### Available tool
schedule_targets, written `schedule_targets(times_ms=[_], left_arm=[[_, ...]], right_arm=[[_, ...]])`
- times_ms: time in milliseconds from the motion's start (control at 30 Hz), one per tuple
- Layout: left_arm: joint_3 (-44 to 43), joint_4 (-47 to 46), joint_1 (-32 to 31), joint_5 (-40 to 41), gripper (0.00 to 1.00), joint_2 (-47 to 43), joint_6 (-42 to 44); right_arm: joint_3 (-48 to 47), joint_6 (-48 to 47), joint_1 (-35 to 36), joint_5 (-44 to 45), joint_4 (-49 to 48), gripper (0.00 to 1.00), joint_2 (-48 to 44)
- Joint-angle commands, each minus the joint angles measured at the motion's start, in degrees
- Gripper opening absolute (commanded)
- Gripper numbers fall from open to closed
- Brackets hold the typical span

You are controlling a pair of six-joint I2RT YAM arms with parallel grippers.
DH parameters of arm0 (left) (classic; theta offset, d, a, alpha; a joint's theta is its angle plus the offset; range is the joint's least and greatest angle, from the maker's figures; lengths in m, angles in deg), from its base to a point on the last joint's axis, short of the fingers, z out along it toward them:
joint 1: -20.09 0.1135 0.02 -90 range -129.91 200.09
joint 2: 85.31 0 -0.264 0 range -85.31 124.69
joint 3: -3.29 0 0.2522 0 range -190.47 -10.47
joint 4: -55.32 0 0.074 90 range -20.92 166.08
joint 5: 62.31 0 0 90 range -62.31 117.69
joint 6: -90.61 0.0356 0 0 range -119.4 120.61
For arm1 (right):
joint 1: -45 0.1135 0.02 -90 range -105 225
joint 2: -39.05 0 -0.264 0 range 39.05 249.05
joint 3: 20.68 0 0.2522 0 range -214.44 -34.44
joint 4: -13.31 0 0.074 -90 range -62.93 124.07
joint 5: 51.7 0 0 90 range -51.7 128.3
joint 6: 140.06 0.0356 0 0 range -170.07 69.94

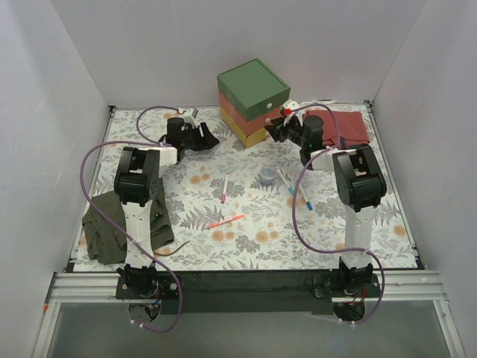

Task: Sort the stationery into containers
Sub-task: Open the drawer in the storage box.

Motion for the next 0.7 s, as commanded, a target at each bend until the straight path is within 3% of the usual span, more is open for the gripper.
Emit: schedule_targets(times_ms=[0, 367, 500, 667], left_arm=[[-0.6, -0.8, 0.4, -2.2, 0.54, 0.3, -0.7], [-0.6, -0.8, 1.1, -2.7, 0.54, 0.9, -1.2], [-0.7, -1.1, 1.1, -2.8, 0.54, 1.1, -1.3], [-1.3, -1.3, 1.5, -3.7, 0.54, 1.8, -1.8]], right_arm=[[-3.9, 0.5, 0.9, 0.9, -5.9, 0.44, 0.9], [-8.4, 1.7, 1.8, 5.4, -4.0, 0.38, 4.2], [-6.5, 0.8, 1.9, 7.4, -4.2, 0.46, 2.9], [-5.0, 0.8, 2.1, 9.3, -3.6, 0.47, 2.1]])
